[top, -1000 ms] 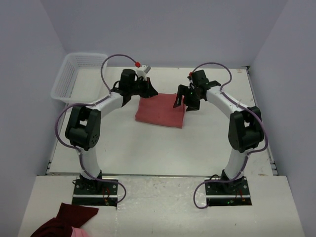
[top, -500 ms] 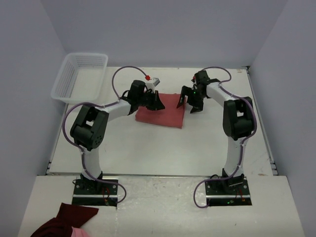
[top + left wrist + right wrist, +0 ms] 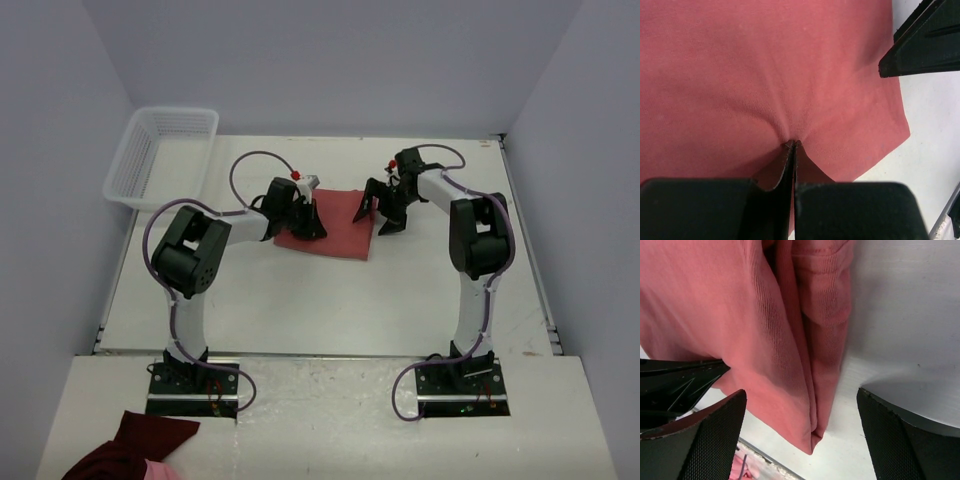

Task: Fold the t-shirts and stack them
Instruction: Put the neatly folded tshirt into the corner of the board with the right arm

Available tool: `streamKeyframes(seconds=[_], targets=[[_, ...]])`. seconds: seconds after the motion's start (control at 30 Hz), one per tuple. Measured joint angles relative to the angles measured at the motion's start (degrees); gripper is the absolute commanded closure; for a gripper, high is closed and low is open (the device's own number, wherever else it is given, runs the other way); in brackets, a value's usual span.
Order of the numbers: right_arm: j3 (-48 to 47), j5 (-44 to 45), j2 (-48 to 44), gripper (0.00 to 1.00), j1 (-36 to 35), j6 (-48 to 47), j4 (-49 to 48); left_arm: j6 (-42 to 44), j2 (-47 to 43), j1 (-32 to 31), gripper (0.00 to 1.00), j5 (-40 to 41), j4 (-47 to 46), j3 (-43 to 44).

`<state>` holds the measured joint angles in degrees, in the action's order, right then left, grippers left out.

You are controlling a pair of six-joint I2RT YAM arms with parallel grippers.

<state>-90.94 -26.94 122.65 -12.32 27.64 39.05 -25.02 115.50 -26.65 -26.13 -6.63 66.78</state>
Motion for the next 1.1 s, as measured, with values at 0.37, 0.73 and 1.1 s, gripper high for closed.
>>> streamKeyframes(seconds=[0.37, 0.73, 1.1], targets=[[2.3, -4.8, 0.0, 0.09, 0.3, 3.1, -3.0, -2.1, 0.0, -0.2, 1.00, 0.6, -3.1, -2.0], [3.0, -7.3, 0.2, 0.09, 0.4, 5.5, -4.5, -2.5, 0.0, -0.8, 1.00, 0.9, -3.9, -2.4], [1.9, -8.9, 1.4, 0.09, 0.4, 6.7, -4.1, -2.9, 0.0, -0.9, 1.00, 0.9, -4.8, -2.9]])
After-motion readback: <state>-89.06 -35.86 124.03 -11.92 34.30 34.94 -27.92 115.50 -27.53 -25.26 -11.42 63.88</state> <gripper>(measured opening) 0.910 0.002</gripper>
